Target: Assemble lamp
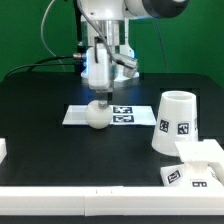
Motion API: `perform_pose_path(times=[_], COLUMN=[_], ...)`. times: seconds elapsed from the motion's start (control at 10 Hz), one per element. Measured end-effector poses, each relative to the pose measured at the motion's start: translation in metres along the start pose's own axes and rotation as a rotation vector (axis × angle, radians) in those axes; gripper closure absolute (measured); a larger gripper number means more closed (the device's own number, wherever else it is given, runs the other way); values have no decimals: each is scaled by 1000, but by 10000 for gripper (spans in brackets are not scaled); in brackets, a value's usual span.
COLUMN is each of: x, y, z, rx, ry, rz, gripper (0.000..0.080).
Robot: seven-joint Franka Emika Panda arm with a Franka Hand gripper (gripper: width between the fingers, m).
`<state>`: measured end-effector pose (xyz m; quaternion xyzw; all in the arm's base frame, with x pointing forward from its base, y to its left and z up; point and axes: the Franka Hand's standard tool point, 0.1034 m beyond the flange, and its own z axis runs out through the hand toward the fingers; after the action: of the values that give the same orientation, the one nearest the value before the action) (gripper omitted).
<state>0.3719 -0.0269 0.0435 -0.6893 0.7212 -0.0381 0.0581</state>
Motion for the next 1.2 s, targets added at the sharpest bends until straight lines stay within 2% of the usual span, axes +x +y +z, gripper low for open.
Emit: perform_pose_path(times=[0.2,0.4,0.8,1.2], x=[-1,-4,-3,-4], y=[-2,-3,-1,-2], z=[0,-2,-16,-16], rx=[0,-6,8,8], ry=[0,-26,-31,-31], rz=[-85,-293,-697,-727], gripper=[101,101,101,101])
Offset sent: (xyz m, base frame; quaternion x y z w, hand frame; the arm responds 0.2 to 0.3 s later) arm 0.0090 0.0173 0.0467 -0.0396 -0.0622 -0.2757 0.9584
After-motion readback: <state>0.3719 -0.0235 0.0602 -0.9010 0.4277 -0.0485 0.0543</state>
